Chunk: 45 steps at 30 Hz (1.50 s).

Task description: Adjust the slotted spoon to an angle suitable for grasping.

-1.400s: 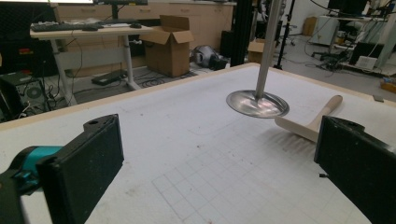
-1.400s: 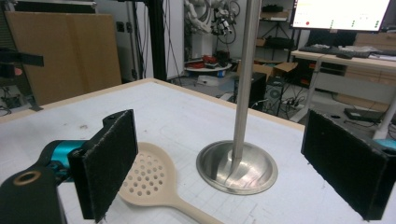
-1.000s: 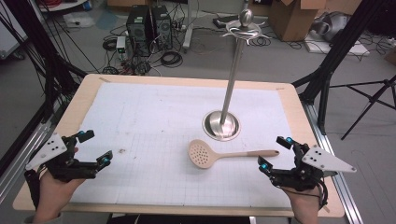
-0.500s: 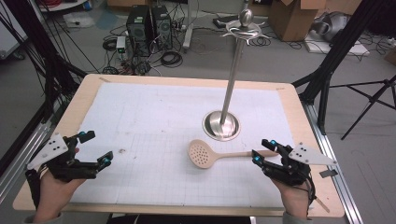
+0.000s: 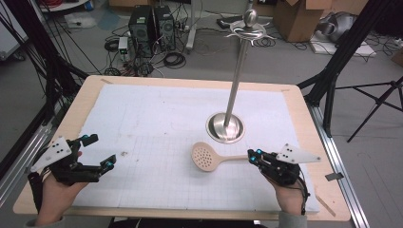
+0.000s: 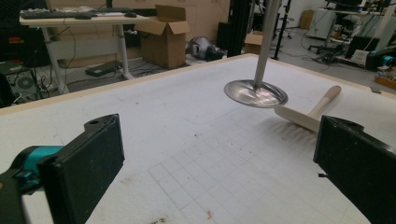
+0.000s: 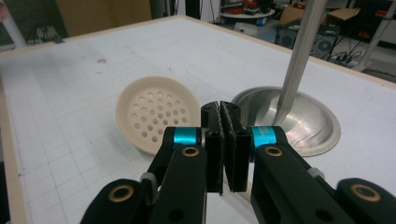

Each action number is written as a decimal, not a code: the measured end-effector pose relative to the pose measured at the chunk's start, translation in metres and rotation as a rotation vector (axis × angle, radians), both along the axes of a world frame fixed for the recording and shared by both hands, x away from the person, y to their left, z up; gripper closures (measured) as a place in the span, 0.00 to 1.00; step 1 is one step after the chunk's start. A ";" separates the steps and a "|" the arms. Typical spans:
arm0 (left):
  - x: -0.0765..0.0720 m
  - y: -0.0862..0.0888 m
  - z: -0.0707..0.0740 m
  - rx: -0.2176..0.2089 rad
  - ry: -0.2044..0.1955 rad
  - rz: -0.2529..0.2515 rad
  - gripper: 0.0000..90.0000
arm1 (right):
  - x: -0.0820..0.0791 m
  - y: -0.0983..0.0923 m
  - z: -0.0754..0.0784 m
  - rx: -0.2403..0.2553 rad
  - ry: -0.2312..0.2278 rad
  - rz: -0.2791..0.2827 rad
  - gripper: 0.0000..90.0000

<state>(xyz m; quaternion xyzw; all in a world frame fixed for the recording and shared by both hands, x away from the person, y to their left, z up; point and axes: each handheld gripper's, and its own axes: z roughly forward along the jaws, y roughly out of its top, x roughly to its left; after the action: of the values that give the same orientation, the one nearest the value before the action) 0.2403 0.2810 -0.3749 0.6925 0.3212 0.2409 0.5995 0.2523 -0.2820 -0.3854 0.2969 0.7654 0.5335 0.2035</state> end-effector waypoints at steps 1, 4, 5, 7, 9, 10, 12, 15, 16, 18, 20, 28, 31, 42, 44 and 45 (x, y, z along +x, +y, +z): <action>0.000 0.000 0.000 0.000 -0.001 0.000 0.02 | 0.001 0.002 -0.002 -0.012 0.003 -0.003 1.00; -0.001 0.000 0.000 -0.002 -0.002 -0.004 0.02 | 0.004 0.008 -0.005 -0.036 0.009 0.007 1.00; -0.001 0.000 0.000 -0.003 -0.002 -0.004 0.02 | 0.006 0.010 -0.006 -0.043 0.013 0.008 1.00; -0.001 0.000 0.000 -0.002 0.000 -0.004 0.02 | 0.007 0.012 -0.007 -0.051 0.020 0.006 1.00; -0.001 0.001 0.000 -0.002 0.000 -0.003 0.02 | 0.010 0.018 -0.011 -0.064 0.021 0.010 1.00; -0.002 0.001 -0.001 0.000 0.001 -0.003 0.02 | 0.011 0.019 -0.012 -0.068 0.030 0.004 1.00; -0.002 0.001 -0.001 -0.001 0.001 -0.002 0.02 | 0.013 0.022 -0.014 -0.080 0.036 0.006 1.00; -0.003 0.002 -0.001 0.000 0.003 -0.002 0.02 | 0.016 0.027 -0.018 -0.097 0.021 -0.003 1.00; -0.003 0.002 -0.001 0.002 0.003 -0.003 0.02 | 0.017 0.029 -0.019 -0.102 0.016 -0.010 1.00; -0.003 0.002 -0.002 -0.001 0.004 -0.002 0.02 | 0.018 0.030 -0.021 -0.108 0.019 -0.014 1.00; -0.004 0.002 -0.003 0.002 0.007 -0.001 0.02 | 0.024 0.037 -0.027 -0.133 0.039 -0.015 1.00; -0.005 0.002 -0.006 0.004 0.017 0.003 0.02 | 0.037 0.049 -0.042 -0.179 0.082 -0.012 1.00; -0.005 -0.001 -0.009 0.016 0.026 -0.005 0.02 | 0.040 0.051 -0.044 -0.189 0.084 -0.015 1.00; -0.009 0.001 -0.010 0.019 0.028 0.005 0.02 | 0.052 0.055 -0.054 -0.184 0.136 -0.037 1.00; -0.009 0.002 -0.010 0.024 0.030 0.005 0.02 | 0.053 0.055 -0.055 -0.185 0.137 -0.037 1.00; -0.010 0.002 -0.011 0.024 0.030 0.005 0.02 | 0.053 0.056 -0.056 -0.185 0.138 -0.040 1.00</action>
<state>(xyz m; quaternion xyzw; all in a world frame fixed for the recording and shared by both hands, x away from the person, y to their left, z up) 0.2307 0.2826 -0.3855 0.7024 0.3291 0.2357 0.5855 0.3057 -0.2258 -0.4412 0.3280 0.8175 0.4347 0.1875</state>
